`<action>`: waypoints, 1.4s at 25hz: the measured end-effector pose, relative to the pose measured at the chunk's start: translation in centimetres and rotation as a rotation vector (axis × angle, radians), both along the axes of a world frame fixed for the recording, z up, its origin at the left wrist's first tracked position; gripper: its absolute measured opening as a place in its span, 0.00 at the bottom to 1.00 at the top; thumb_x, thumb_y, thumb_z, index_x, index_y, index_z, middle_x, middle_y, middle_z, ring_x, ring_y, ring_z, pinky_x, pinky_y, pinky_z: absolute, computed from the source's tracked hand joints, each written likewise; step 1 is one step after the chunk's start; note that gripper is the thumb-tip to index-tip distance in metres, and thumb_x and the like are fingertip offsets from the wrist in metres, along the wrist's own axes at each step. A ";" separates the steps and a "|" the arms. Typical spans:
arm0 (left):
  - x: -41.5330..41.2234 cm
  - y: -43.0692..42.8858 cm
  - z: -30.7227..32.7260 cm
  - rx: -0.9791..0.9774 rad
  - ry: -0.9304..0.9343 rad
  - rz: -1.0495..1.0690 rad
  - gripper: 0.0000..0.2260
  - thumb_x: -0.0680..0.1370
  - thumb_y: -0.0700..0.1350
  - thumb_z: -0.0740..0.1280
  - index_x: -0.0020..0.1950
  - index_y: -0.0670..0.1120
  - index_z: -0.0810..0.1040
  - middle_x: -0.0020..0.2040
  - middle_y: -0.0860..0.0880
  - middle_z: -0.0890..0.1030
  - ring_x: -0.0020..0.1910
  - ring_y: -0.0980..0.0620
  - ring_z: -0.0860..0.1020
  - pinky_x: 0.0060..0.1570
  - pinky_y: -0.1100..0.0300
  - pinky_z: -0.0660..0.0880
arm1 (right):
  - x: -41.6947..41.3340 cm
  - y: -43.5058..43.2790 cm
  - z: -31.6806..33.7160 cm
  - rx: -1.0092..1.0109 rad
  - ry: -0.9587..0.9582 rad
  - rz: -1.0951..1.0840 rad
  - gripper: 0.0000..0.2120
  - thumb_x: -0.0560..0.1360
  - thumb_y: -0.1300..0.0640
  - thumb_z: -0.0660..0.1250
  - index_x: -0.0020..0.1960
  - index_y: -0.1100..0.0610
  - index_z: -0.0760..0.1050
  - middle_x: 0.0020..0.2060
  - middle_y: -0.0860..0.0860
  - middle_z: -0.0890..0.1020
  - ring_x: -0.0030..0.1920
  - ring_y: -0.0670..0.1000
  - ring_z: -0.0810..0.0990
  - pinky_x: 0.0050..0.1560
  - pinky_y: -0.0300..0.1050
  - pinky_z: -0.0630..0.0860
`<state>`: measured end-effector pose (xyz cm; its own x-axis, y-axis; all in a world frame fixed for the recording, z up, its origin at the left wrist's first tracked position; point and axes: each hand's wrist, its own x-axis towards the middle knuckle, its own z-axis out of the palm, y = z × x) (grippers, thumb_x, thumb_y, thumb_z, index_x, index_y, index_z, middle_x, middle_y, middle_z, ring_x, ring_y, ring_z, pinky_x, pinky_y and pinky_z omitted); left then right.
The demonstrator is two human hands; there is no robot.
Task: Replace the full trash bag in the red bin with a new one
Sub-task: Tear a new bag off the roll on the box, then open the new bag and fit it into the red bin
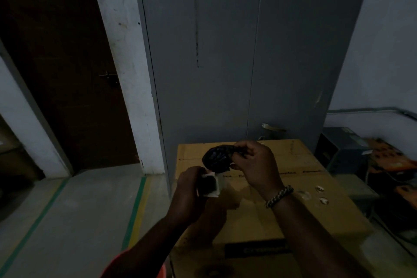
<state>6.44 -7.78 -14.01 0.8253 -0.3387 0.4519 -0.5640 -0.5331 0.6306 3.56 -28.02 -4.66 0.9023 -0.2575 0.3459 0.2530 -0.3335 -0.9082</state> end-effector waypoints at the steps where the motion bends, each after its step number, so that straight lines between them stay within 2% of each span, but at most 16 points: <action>1: -0.3 -0.1 -0.5 0.045 0.001 0.000 0.25 0.72 0.54 0.74 0.66 0.54 0.69 0.64 0.57 0.71 0.61 0.57 0.70 0.56 0.64 0.74 | 0.0 -0.1 -0.2 0.039 0.014 0.005 0.06 0.75 0.61 0.73 0.53 0.57 0.82 0.50 0.52 0.85 0.51 0.51 0.85 0.45 0.53 0.85; 5: -1.3 -0.6 -1.6 0.250 0.056 -0.076 0.27 0.72 0.62 0.63 0.68 0.53 0.67 0.66 0.55 0.68 0.62 0.56 0.67 0.57 0.66 0.68 | 0.0 -0.1 -1.0 0.058 0.038 0.008 0.04 0.74 0.62 0.74 0.49 0.56 0.82 0.48 0.51 0.85 0.51 0.51 0.85 0.43 0.54 0.86; 7: -1.2 -0.4 -1.6 0.314 0.038 -0.071 0.27 0.73 0.63 0.59 0.69 0.52 0.69 0.66 0.53 0.70 0.62 0.54 0.69 0.56 0.66 0.65 | 0.2 -0.1 -1.6 0.049 0.048 0.005 0.05 0.74 0.62 0.74 0.49 0.55 0.82 0.48 0.50 0.85 0.51 0.51 0.85 0.42 0.54 0.85; 10: -0.6 0.2 -1.5 0.332 -0.005 -0.089 0.27 0.74 0.63 0.63 0.69 0.52 0.70 0.64 0.53 0.71 0.61 0.51 0.71 0.54 0.63 0.68 | 0.5 -0.2 -2.3 -0.004 0.032 -0.002 0.05 0.73 0.58 0.74 0.48 0.51 0.82 0.46 0.46 0.85 0.50 0.48 0.85 0.43 0.55 0.85; 12: -0.8 0.6 -1.0 0.278 0.027 -0.104 0.31 0.70 0.68 0.68 0.69 0.56 0.68 0.64 0.57 0.70 0.61 0.56 0.69 0.56 0.61 0.70 | 0.6 -0.1 -2.5 -0.013 0.019 0.002 0.05 0.73 0.56 0.74 0.47 0.49 0.82 0.46 0.45 0.85 0.50 0.48 0.85 0.44 0.55 0.85; 16: -1.9 0.8 1.2 -0.048 0.019 0.033 0.17 0.77 0.66 0.62 0.62 0.61 0.68 0.59 0.62 0.72 0.61 0.61 0.71 0.57 0.61 0.73 | 0.6 0.2 -2.1 -0.005 0.033 -0.001 0.05 0.74 0.58 0.74 0.49 0.51 0.82 0.47 0.46 0.85 0.50 0.47 0.85 0.45 0.54 0.85; 18: -1.7 0.8 2.5 -0.138 -0.011 0.096 0.20 0.76 0.64 0.65 0.65 0.59 0.68 0.61 0.60 0.71 0.62 0.61 0.72 0.57 0.64 0.73 | 0.6 0.5 -1.5 -0.011 0.025 -0.005 0.05 0.75 0.57 0.74 0.51 0.52 0.83 0.47 0.46 0.85 0.50 0.45 0.84 0.46 0.52 0.85; 21: -1.3 0.8 4.1 -0.140 -0.008 0.031 0.34 0.72 0.59 0.74 0.73 0.53 0.64 0.67 0.58 0.68 0.64 0.63 0.70 0.57 0.68 0.73 | 0.4 1.0 -0.8 0.001 0.017 0.000 0.06 0.76 0.53 0.73 0.53 0.50 0.82 0.46 0.46 0.85 0.49 0.44 0.84 0.44 0.52 0.85; 24: -1.3 0.1 5.1 -0.144 -0.021 -0.007 0.28 0.74 0.50 0.75 0.70 0.56 0.67 0.64 0.60 0.73 0.60 0.63 0.74 0.50 0.73 0.73 | 0.4 1.6 -0.4 -0.033 0.023 0.014 0.10 0.76 0.46 0.72 0.56 0.47 0.80 0.44 0.48 0.85 0.46 0.45 0.85 0.41 0.53 0.85; 26: -1.6 -0.3 5.7 -0.217 0.013 -0.010 0.23 0.76 0.46 0.73 0.68 0.56 0.70 0.59 0.61 0.78 0.56 0.63 0.78 0.48 0.73 0.74 | 0.3 1.7 -0.2 -0.014 0.018 0.080 0.11 0.76 0.47 0.72 0.58 0.44 0.79 0.48 0.46 0.85 0.49 0.45 0.85 0.44 0.54 0.85; 28: -1.6 -0.5 6.1 -0.323 0.111 -0.063 0.20 0.77 0.43 0.72 0.67 0.55 0.72 0.58 0.60 0.80 0.56 0.62 0.80 0.52 0.64 0.79 | 0.1 1.5 0.0 0.003 0.025 0.230 0.19 0.76 0.52 0.74 0.65 0.41 0.77 0.59 0.42 0.82 0.57 0.44 0.82 0.52 0.50 0.84; 30: -1.7 -0.5 6.4 -0.407 0.215 -0.156 0.19 0.78 0.41 0.71 0.67 0.52 0.73 0.59 0.56 0.81 0.58 0.57 0.81 0.57 0.53 0.80 | 0.0 1.0 0.0 -0.048 0.045 0.319 0.26 0.74 0.56 0.76 0.69 0.41 0.74 0.63 0.39 0.79 0.62 0.43 0.79 0.59 0.47 0.81; 32: -1.9 -0.5 6.7 -0.498 0.293 -0.223 0.18 0.80 0.41 0.69 0.68 0.49 0.73 0.62 0.52 0.81 0.61 0.52 0.80 0.60 0.47 0.78 | 0.3 0.7 -0.2 -0.082 0.035 0.302 0.21 0.72 0.57 0.76 0.63 0.43 0.79 0.59 0.41 0.82 0.60 0.46 0.80 0.58 0.54 0.81; 35: -1.8 -0.2 6.9 -0.628 0.340 -0.266 0.15 0.82 0.44 0.65 0.68 0.51 0.74 0.63 0.49 0.81 0.63 0.48 0.79 0.61 0.43 0.77 | 0.2 0.8 -0.2 0.069 0.029 0.204 0.12 0.73 0.57 0.76 0.55 0.49 0.82 0.52 0.47 0.85 0.55 0.51 0.84 0.51 0.57 0.84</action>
<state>4.60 -7.99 -7.10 0.8800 -0.3085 0.3611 -0.3441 0.1101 0.9325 3.76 -27.23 -4.81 0.9474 -0.0908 0.3070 0.2824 -0.2147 -0.9350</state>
